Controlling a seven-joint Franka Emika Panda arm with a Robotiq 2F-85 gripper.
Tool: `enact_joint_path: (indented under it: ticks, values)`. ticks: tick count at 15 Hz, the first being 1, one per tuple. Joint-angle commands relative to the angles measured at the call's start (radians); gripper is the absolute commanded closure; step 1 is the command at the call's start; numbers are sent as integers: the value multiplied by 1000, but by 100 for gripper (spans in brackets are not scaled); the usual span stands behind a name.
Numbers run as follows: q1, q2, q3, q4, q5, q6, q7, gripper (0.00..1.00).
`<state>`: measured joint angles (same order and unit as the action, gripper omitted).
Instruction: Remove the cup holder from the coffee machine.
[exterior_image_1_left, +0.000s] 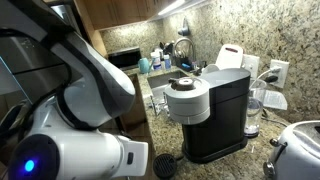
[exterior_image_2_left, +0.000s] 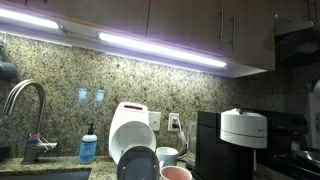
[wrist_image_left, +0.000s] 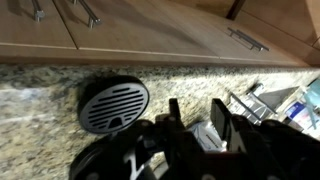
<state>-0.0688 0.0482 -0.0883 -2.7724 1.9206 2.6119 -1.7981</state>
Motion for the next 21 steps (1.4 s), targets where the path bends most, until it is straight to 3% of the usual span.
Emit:
enact_joint_path:
  ticks: [1,11,14,15,16,17,18,21]
  values:
    - [61,-16,69,0,98,67,-108,86]
    - [178,-19,259,-1,398,129,-413,86]
    - [211,-24,314,-1,536,187,-510,86]
    - [218,-25,330,-1,561,207,-513,76]
    - [201,-4,307,1,509,156,-483,38]
    - [208,-4,315,0,516,161,-486,67]
    - [208,-2,314,0,516,160,-486,67]
    - [206,1,309,1,515,160,-486,45]
